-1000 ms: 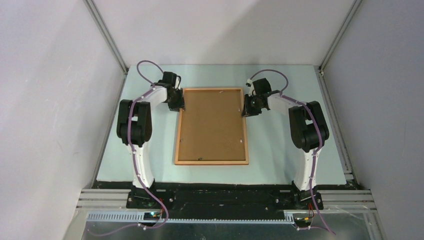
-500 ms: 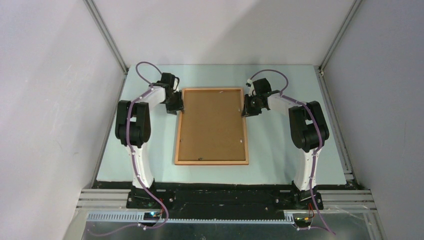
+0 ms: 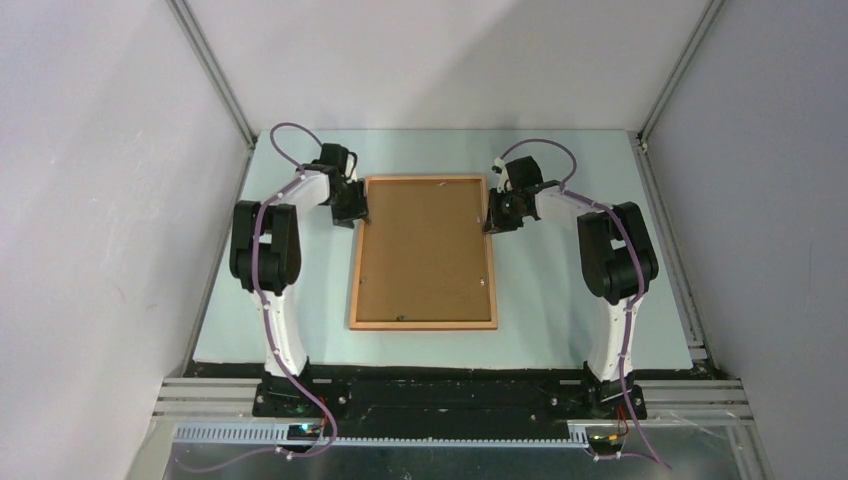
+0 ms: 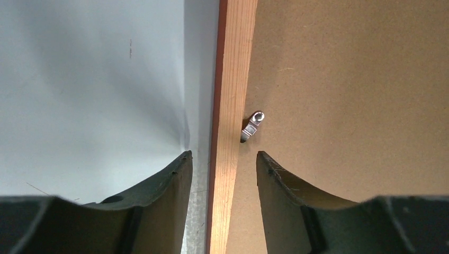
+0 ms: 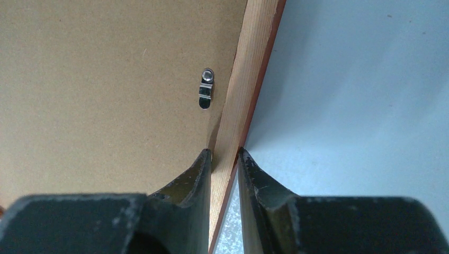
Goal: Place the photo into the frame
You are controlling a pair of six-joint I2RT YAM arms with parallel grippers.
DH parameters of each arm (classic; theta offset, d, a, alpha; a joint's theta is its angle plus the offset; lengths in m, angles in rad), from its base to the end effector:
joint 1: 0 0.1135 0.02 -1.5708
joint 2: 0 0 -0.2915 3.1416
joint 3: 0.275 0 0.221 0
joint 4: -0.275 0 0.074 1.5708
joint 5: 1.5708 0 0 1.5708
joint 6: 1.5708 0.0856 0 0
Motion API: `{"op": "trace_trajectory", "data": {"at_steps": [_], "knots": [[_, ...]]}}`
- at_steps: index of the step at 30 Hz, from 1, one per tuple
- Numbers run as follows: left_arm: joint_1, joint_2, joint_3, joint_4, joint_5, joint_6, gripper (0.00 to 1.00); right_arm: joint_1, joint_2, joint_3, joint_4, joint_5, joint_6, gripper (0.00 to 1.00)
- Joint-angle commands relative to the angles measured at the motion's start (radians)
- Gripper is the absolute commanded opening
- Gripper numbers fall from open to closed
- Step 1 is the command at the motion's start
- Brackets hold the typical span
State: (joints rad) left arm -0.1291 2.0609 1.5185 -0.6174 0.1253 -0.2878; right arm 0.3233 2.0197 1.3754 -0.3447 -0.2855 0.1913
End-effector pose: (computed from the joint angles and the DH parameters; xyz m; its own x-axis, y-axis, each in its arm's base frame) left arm 0.4289 -0.0665 0.1666 -0.9220 -0.1643 -0.3506 -0.0881 0.9708 -0.2233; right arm 0.4080 0.1621 0.1659 -0.8636 -0.0969 -0.4948 -0.2927 0.8954 0.3355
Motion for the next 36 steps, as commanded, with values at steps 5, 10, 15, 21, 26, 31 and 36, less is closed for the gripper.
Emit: {"op": "trace_trajectory", "data": {"at_steps": [5,10,15,21,26,31,36], "knots": [[0.013,-0.013,0.063,-0.007,0.014,-0.012,0.50,0.002,-0.011,0.007,0.039,-0.034,0.004,0.00],[0.023,0.003,0.080,-0.007,0.010,-0.014,0.48,0.002,-0.014,0.007,0.035,-0.032,0.003,0.00],[0.025,0.020,0.082,-0.010,0.008,-0.012,0.47,0.002,-0.009,0.008,0.036,-0.033,0.002,0.00],[0.024,0.037,0.074,-0.008,0.010,-0.012,0.47,0.001,-0.009,0.007,0.036,-0.032,0.003,0.00],[0.022,0.054,0.081,-0.007,0.007,-0.013,0.47,0.001,-0.009,0.007,0.036,-0.034,0.002,0.00],[0.020,0.062,0.086,-0.007,-0.002,-0.009,0.46,-0.001,-0.012,0.007,0.034,-0.034,0.005,0.00],[0.018,0.063,0.079,-0.007,-0.012,-0.002,0.42,-0.005,-0.009,0.007,0.036,-0.037,0.006,0.00]]}}
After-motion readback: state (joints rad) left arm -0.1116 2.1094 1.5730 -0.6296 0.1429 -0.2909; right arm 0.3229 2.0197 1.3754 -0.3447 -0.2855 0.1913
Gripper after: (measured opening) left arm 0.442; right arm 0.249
